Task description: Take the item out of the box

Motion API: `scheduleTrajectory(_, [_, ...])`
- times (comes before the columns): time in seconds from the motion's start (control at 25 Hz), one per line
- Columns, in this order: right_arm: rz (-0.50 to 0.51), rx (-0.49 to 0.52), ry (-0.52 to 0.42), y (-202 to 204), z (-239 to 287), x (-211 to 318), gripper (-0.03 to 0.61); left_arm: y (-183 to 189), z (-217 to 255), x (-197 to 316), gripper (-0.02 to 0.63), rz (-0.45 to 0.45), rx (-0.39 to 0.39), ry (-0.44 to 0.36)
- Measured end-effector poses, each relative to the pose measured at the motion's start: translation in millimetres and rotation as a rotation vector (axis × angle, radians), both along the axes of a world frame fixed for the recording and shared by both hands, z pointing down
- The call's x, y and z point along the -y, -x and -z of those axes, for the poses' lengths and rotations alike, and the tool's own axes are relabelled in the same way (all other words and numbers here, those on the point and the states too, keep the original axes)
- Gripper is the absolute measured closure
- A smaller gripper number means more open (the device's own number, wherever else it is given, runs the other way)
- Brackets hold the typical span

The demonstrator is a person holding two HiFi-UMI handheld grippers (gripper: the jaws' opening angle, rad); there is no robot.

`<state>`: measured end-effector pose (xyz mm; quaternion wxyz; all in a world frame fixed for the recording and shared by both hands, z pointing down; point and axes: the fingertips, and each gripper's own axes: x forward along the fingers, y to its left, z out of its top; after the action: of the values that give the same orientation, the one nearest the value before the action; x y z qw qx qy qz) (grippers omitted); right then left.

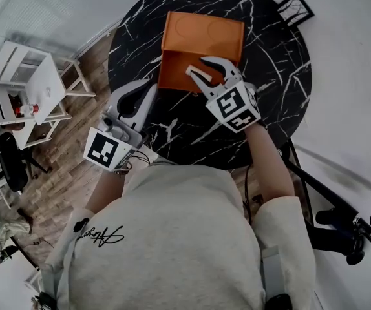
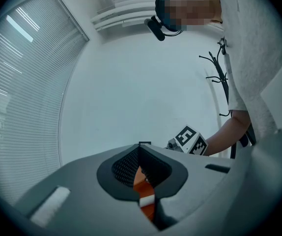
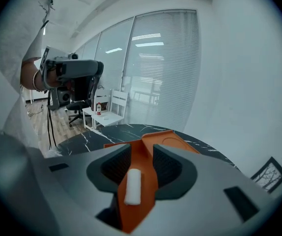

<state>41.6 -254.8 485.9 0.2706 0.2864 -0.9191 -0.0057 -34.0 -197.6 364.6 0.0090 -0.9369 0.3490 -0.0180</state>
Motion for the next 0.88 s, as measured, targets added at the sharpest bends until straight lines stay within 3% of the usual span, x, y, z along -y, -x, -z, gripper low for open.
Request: scheduleTrajectory(0.88, [0.048, -0.127, 0.131, -5.8, -57.5, 2.0, 0.462, 6.1, -4.5, -2.7, 0.611, 0.024, 0.012, 0.008])
